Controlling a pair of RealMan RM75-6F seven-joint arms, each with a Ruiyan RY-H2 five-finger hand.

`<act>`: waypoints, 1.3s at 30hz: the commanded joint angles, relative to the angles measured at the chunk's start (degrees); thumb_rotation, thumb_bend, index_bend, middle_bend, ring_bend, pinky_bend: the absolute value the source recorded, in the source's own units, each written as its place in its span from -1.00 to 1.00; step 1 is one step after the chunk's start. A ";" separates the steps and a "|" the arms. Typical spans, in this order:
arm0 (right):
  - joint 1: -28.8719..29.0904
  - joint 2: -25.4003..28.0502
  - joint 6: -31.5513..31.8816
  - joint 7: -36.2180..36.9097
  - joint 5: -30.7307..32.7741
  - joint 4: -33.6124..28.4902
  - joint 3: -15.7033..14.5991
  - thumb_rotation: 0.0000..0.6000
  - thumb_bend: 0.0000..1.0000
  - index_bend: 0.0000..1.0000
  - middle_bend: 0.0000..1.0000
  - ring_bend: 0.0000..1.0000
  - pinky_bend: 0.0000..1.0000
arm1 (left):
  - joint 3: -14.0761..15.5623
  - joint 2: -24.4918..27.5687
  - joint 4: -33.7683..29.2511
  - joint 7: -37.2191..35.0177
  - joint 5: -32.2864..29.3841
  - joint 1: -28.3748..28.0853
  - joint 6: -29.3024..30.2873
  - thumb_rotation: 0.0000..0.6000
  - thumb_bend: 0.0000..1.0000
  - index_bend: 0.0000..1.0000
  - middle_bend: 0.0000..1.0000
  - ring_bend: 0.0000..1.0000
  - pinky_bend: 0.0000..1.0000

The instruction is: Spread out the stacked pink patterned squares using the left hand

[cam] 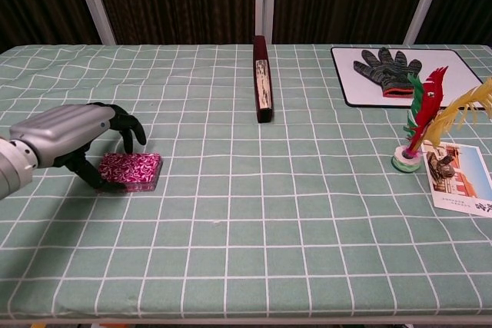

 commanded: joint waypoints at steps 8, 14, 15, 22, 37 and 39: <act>-0.03 -0.05 -0.12 0.14 0.22 0.20 0.02 1.00 -0.80 -1.00 -1.00 -1.00 -1.00 | 0.13 -0.18 0.14 -0.09 0.38 -0.02 0.69 1.00 -0.65 -0.36 -0.16 -0.78 -0.84; -0.03 -0.10 -0.25 0.37 0.41 0.43 0.07 1.00 -0.80 -1.00 -1.00 -1.00 -1.00 | 0.25 -0.47 0.47 -0.73 1.15 0.11 1.45 1.00 -0.62 -0.33 -0.08 -0.73 -0.84; -0.03 -0.11 -0.29 0.39 0.43 0.46 0.07 1.00 -0.80 -1.00 -1.00 -1.00 -1.00 | 0.27 -0.46 0.50 -0.88 1.25 0.14 1.50 1.00 -0.60 -0.32 -0.07 -0.72 -0.84; 0.04 -0.22 -0.51 0.41 0.65 0.60 0.13 1.00 -0.80 -1.00 -1.00 -1.00 -1.00 | 0.40 -0.11 0.36 -2.84 2.04 0.52 1.91 1.00 -0.53 -0.31 -0.05 -0.71 -0.84; 0.01 -0.34 -0.34 -2.07 0.54 -0.79 0.00 1.00 -0.80 -1.00 -1.00 -1.00 -1.00 | -2.51 5.17 2.17 -8.14 1.15 1.90 4.09 1.00 -0.52 -0.31 -0.03 -0.69 -0.84; 0.01 -0.29 -0.33 -2.49 0.59 -1.06 0.01 1.00 -0.80 -1.00 -1.00 -1.00 -1.00 | -2.61 5.19 3.83 -8.97 0.53 2.09 3.61 1.00 -0.52 -0.31 -0.03 -0.69 -0.84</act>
